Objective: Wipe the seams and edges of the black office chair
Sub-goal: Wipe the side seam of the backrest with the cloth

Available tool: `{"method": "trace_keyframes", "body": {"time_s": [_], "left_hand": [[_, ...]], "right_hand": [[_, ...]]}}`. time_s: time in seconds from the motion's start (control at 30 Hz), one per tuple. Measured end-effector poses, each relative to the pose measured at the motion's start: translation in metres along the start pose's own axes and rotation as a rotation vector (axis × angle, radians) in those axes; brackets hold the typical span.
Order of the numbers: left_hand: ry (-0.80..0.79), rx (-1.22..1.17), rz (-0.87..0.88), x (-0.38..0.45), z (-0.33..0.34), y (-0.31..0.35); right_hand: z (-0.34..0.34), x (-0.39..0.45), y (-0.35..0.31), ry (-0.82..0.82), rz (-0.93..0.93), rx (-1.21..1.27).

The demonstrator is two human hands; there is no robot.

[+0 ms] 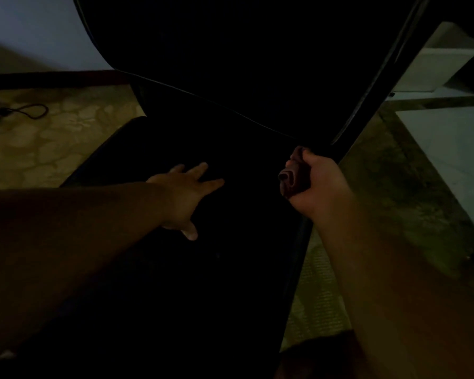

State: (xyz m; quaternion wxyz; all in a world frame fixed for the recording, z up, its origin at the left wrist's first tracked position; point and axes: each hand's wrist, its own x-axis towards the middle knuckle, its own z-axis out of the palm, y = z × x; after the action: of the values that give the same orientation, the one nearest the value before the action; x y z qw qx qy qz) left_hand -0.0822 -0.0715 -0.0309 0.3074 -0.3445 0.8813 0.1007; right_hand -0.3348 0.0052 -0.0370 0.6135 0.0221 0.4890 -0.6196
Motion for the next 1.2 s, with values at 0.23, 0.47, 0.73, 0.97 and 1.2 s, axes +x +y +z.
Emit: {"method": "trace_keyframes", "body": {"time_s": [0.23,0.47,0.73,0.97,1.2], "left_hand": [[-0.129,-0.11,-0.085,0.007,0.015,-0.006],[-0.113,-0.125,-0.085,0.007,0.018,-0.008],[-0.084,-0.043,-0.097,0.002,0.019,-0.008],[-0.09,-0.043,-0.103,0.002,0.02,-0.008],[-0.094,-0.041,-0.108,0.004,0.019,-0.007]], "right_hand": [[-0.01,0.008,-0.012,-0.09,-0.07,-0.104],[-0.005,0.011,-0.011,-0.177,-0.05,-0.002],[-0.01,0.02,-0.012,-0.252,-0.007,-0.016],[-0.006,0.019,-0.011,-0.311,0.026,0.006],[0.0,0.021,-0.008,-0.329,0.018,0.058]]}}
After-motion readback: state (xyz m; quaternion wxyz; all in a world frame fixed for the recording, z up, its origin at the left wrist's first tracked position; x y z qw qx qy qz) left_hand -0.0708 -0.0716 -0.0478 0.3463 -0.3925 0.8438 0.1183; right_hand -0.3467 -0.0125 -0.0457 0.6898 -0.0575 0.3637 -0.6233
